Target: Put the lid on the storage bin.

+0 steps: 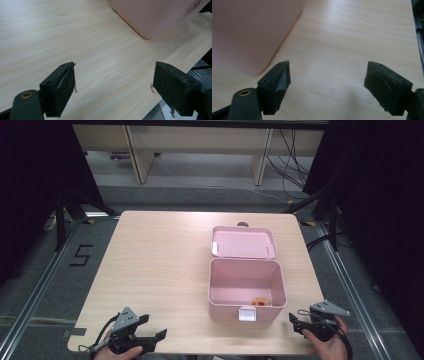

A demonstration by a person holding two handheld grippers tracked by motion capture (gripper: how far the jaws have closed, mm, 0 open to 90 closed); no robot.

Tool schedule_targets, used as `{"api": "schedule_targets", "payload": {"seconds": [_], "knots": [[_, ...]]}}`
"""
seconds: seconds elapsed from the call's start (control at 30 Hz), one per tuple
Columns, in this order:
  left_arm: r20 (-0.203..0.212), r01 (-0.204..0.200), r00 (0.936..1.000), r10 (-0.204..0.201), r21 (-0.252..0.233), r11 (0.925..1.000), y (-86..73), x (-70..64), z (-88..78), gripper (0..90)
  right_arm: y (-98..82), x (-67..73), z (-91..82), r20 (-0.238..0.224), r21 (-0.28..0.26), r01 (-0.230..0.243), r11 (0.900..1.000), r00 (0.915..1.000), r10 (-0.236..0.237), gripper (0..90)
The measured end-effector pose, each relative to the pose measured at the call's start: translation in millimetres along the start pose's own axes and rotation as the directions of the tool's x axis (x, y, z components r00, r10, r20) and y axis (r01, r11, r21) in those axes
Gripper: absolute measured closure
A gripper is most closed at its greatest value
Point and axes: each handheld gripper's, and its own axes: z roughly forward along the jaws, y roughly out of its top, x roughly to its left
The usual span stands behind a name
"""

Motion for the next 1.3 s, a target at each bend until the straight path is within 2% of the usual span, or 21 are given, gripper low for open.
{"api": "schedule_targets", "payload": {"seconds": [0.1,0.17,0.2,0.23,0.3,0.33,0.43,0.47,0.5,0.67,0.77,0.87,0.9,0.93,1.0,1.03,1.07,1.1,1.13,1.23,1.3], "knots": [[0.006,0.009,0.9999,-0.009,-0.009,0.9999,0.5,-0.3,1.1,17.5,0.5,0.4,0.5,-0.007,0.006,-0.014,1.000,0.9999,0.014,21.4],[0.004,0.012,0.9999,-0.012,-0.002,0.9999,2.0,-1.5,1.2,17.5,0.7,-2.3,1.7,-0.006,-0.003,0.018,1.000,0.9998,-0.018,21.4],[0.016,0.023,0.9996,-0.023,-0.016,0.9996,4.5,-2.8,3.4,17.4,0.6,0.6,1.5,-0.009,0.014,-0.016,1.000,0.9998,0.016,21.4],[0.016,0.023,0.9996,-0.023,-0.016,0.9996,4.5,-2.8,3.4,17.4,0.6,0.6,1.5,-0.009,0.014,-0.016,1.000,0.9998,0.016,21.4],[0.023,0.015,0.9996,-0.015,-0.018,0.9997,8.2,-4.3,4.5,17.4,0.7,-0.5,2.2,-0.007,0.011,-0.007,1.000,1.0000,0.007,21.4],[0.019,0.013,0.9997,-0.013,-0.018,0.9998,10.1,-6.0,4.8,17.7,1.4,-3.9,2.0,-0.010,0.016,0.024,1.000,0.9997,-0.024,21.3],[0.039,0.017,0.9991,-0.015,-0.032,0.9994,14.6,-8.1,6.9,19.2,1.5,-4.4,2.5,-0.003,0.015,0.016,1.000,0.9999,-0.016,21.4],[0.035,0.003,0.9994,-0.003,-0.016,0.9999,16.7,-8.0,5.8,19.5,1.6,-4.6,2.5,-0.005,0.017,0.015,1.000,0.9999,-0.015,21.4],[0.041,0.016,0.9991,-0.014,-0.033,0.9993,18.4,-9.2,7.6,19.5,1.5,-4.8,2.6,-0.003,0.014,0.017,1.000,0.9999,-0.017,21.4],[0.057,0.021,0.9982,-0.019,-0.038,0.9991,28.8,-11.3,9.8,21.2,1.7,-5.6,3.2,-0.003,0.015,0.024,1.000,0.9997,-0.024,21.6],[0.071,0.023,0.9973,-0.019,-0.064,0.9977,39.7,-13.8,11.7,23.6,1.3,-6.0,4.2,-0.005,0.004,0.037,0.999,0.9993,-0.037,21.7],[0.081,0.021,0.9966,-0.014,-0.086,0.9961,51.2,-17.1,13.8,25.7,1.2,-3.9,3.6,-0.004,0.011,0.016,1.000,0.9999,-0.016,21.7],[0.091,0.025,0.9957,-0.016,-0.104,0.9943,55.0,-18.5,15.5,27.2,1.6,-6.8,3.6,0.006,0.001,0.054,0.999,0.9985,-0.054,21.7],[0.102,0.018,0.9947,-0.007,-0.106,0.9942,62.4,-21.3,17.9,29.8,1.8,-5.9,3.3,-0.021,0.022,0.020,1.000,0.9996,-0.019,21.8],[0.098,0.015,0.9952,-0.004,-0.107,0.9941,66.8,-23.5,19.3,30.6,1.6,-6.5,3.5,-0.014,0.018,0.028,0.999,0.9995,-0.027,21.8],[0.110,0.014,0.9940,-0.001,-0.114,0.9934,71.0,-25.0,21.6,32.2,1.9,-6.0,3.9,-0.005,0.016,0.021,1.000,0.9998,-0.020,21.8],[0.121,0.012,0.9926,0.002,-0.114,0.9934,76.1,-27.6,24.2,35.1,1.5,-3.0,3.9,-0.001,0.027,-0.019,0.999,0.9998,0.019,21.9],[0.138,0.000,0.9902,0.017,-0.119,0.9929,83.3,-31.8,28.4,36.1,1.5,-2.8,3.9,-0.001,0.028,-0.019,0.999,0.9998,0.019,22.0],[0.138,0.000,0.9902,0.017,-0.119,0.9929,83.3,-31.8,28.4,37.9,1.3,-3.8,4.5,-0.003,0.023,-0.004,1.000,1.0000,0.004,22.0],[0.135,-0.027,0.9899,0.042,-0.115,0.9930,92.4,-37.4,31.5,41.1,0.8,-4.0,4.5,-0.008,0.028,-0.004,1.000,1.0000,0.004,22.0],[0.157,-0.017,0.9869,0.037,-0.128,0.9917,98.0,-37.8,33.7,43.5,0.8,-3.6,4.6,-0.010,0.035,-0.012,0.999,0.9999,0.012,22.0]]}}
